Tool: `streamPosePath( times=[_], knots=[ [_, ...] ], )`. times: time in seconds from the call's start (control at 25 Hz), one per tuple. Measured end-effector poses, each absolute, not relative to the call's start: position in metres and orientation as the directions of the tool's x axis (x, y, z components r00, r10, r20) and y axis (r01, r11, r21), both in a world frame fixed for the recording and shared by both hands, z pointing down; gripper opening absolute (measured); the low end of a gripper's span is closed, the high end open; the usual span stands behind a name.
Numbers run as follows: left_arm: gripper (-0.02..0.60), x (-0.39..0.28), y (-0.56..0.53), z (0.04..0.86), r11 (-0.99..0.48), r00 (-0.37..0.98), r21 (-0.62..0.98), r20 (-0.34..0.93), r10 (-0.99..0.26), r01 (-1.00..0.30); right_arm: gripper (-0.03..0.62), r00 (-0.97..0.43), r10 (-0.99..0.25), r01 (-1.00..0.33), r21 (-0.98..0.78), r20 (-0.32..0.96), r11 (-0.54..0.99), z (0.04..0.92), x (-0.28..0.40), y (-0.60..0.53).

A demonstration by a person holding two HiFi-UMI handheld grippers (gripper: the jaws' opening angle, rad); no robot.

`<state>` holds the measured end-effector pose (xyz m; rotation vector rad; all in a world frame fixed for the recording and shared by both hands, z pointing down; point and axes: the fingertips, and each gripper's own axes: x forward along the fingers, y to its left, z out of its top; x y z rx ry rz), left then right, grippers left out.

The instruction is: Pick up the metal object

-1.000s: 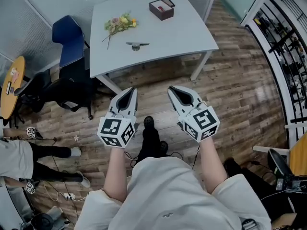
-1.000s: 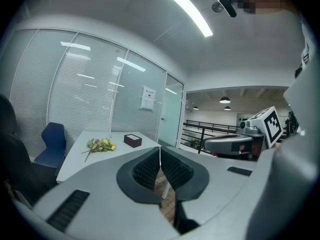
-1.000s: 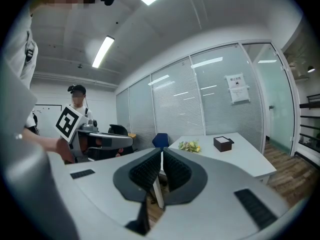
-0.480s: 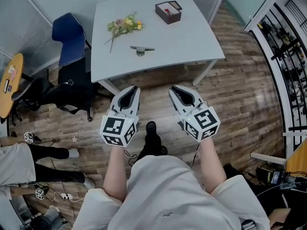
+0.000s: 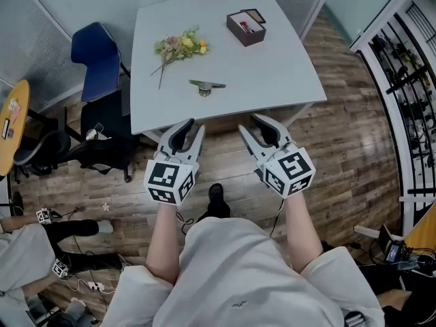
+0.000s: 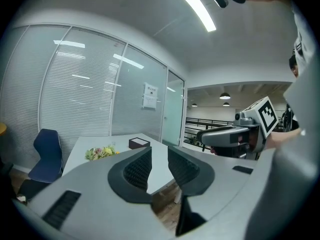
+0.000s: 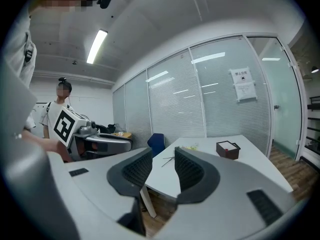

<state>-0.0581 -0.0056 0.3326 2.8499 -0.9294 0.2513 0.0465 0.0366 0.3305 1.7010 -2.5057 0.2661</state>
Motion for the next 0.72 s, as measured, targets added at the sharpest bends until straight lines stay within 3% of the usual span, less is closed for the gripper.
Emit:
streamPosePath(
  times=[0.72],
  knots=[
    [0.157, -0.057, -0.081, 0.347, -0.813, 0.829, 0.171, 0.174, -0.531, -0.557, 0.201, -0.319, -0.923, -0.948, -0.067, 0.217, 0.312, 0.339, 0.048, -0.033]
  ],
)
